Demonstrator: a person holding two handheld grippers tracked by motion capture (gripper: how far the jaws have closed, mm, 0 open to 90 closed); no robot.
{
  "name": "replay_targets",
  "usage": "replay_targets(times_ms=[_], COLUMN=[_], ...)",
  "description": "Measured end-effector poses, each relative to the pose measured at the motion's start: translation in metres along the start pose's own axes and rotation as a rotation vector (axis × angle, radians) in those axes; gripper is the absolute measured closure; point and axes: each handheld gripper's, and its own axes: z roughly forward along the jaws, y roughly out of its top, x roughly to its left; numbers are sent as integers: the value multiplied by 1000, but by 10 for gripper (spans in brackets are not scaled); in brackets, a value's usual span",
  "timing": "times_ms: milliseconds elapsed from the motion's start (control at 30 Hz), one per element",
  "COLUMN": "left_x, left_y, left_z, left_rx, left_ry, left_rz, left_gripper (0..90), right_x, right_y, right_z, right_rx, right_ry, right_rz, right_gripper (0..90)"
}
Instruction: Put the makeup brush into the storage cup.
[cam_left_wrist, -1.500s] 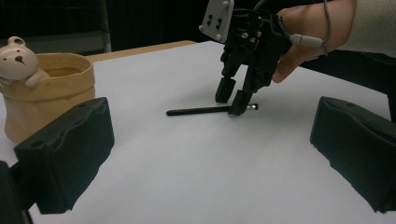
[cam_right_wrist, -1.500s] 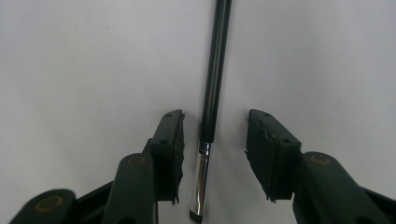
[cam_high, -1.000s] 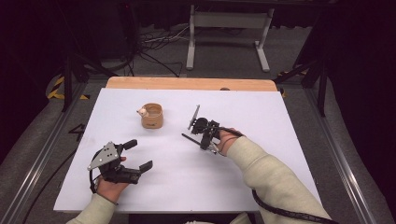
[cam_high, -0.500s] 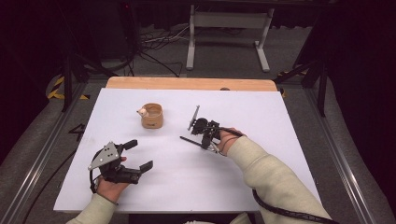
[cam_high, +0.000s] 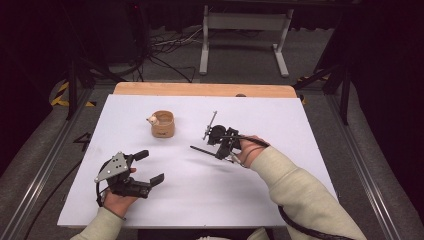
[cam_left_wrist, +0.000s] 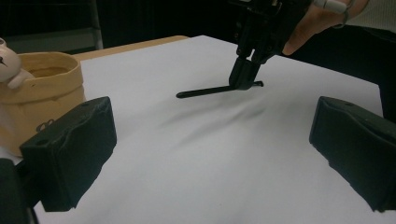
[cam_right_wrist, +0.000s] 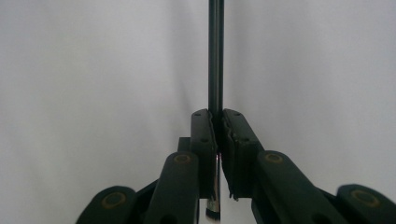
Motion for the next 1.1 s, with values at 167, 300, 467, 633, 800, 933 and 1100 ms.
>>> replay_targets(times_ms=[167, 300, 467, 633, 800, 933, 1100], left_x=[0, 0, -1, -1, -3, -7, -12], left_y=[1, 1, 2, 2, 3, 5, 7], left_z=[-1, -1, 0, 0, 0, 2, 5], left_rx=[-1, -4, -2, -4, 7, 20, 37], left_ry=[-14, -18, -25, -37, -46, -67, -118], left_rz=[-1, 3, 4, 5, 25, 53, 80], left_gripper=[15, 15, 14, 13, 13, 16, 16], right_x=[13, 27, 41, 52, 58, 62, 70], right_y=[-5, -7, -9, -12, -17, -20, -22], right_z=[-6, -10, -19, -24, -26, -27, -28], right_rx=[-19, -17, -13, -6, 3, 2, 11], right_ry=[10, 13, 11, 16, 23, 32, 45], right_rz=[-40, -87, -128, -162, -192, -215, -244], right_gripper=[834, 834, 834, 834, 834, 834, 834])
